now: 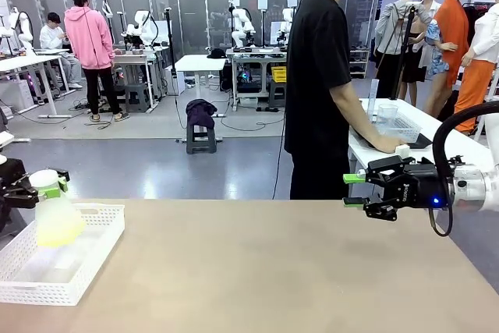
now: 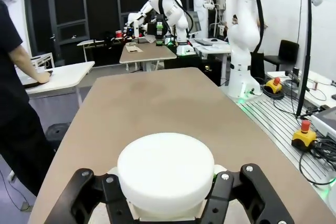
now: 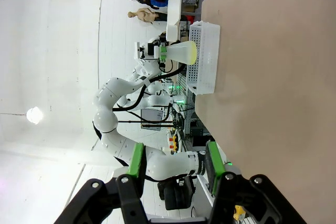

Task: Prepare the solutions needed for the experiment.
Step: When the human places the Big flask in the center of the table, pick up the Big flask and place it in the left Organizing basket.

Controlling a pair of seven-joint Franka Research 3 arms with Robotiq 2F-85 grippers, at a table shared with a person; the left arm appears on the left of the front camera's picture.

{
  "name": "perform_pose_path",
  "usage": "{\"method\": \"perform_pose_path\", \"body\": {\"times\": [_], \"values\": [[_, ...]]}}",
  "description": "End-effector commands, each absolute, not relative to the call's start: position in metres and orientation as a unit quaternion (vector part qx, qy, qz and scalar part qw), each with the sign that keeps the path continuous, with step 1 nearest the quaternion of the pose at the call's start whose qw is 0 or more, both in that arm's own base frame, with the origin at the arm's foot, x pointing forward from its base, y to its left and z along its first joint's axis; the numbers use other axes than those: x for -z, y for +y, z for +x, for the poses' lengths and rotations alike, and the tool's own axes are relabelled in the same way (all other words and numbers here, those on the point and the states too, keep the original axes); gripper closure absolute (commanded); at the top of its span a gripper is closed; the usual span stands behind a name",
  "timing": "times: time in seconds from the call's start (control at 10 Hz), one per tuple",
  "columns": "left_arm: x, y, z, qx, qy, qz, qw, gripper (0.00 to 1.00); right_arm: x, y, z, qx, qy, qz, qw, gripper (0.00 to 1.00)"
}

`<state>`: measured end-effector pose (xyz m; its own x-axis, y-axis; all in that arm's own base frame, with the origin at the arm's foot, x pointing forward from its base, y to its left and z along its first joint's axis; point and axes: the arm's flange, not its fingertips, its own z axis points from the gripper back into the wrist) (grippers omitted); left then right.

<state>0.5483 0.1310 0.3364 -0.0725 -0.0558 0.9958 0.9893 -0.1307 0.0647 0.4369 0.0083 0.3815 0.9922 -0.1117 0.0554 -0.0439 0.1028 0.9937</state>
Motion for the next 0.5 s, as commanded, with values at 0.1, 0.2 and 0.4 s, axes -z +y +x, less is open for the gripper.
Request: {"method": "perform_pose_path", "body": {"times": [0.1, 0.2, 0.4], "values": [[-0.318, 0.133, 0.553, 0.544, -0.489, -0.515, 0.447, 1.0, -0.383, 0.008, 0.437, 0.021, -0.058, 0.671, 0.739, 0.42], [-0.311, 0.134, 0.555, 0.541, -0.492, -0.521, 0.441, 1.0, -0.383, 0.008, 0.437, 0.021, -0.058, 0.671, 0.739, 0.42], [-0.301, 0.134, 0.557, 0.537, -0.487, -0.531, 0.438, 1.0, -0.383, 0.008, 0.437, 0.021, -0.058, 0.671, 0.739, 0.42]]}}
